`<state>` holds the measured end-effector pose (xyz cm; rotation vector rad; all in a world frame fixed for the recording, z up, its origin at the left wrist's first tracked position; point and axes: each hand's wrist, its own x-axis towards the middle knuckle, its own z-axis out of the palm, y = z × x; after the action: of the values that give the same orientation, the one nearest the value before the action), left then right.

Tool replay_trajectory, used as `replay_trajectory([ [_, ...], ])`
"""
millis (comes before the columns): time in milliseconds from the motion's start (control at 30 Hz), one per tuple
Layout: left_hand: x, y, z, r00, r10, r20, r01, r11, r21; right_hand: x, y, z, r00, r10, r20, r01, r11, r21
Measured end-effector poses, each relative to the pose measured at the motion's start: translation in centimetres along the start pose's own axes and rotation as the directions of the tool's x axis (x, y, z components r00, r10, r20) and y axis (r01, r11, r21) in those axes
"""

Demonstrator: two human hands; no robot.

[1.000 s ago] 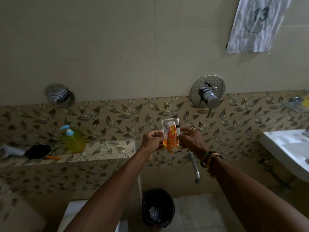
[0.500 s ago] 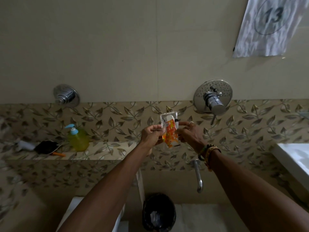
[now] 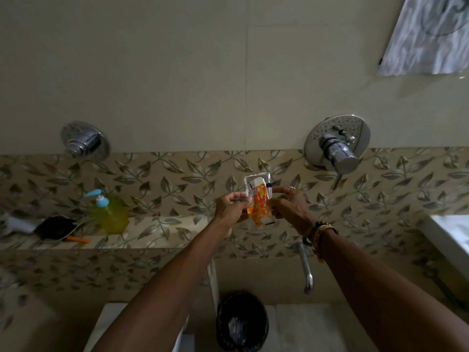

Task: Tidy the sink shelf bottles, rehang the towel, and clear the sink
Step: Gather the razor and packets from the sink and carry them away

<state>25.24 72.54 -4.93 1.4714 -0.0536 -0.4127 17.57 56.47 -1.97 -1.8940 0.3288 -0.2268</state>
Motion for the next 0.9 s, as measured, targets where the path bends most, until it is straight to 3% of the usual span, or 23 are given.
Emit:
replay_trajectory([
  [400, 3.9, -0.2, -2.1, 0.999, -0.030, 0.038, 0.030, 1.000, -0.004, 3.0, 0.2, 2.4, 0.999, 0.034, -0.031, -0.034, 0.999, -0.008],
  [900, 6.3, -0.3, -2.2, 0.993, -0.033, -0.115, 0.030, 0.999, -0.029, 9.1, 1.2, 1.9, 0.978, 0.058, 0.199, -0.068, 0.997, 0.047],
])
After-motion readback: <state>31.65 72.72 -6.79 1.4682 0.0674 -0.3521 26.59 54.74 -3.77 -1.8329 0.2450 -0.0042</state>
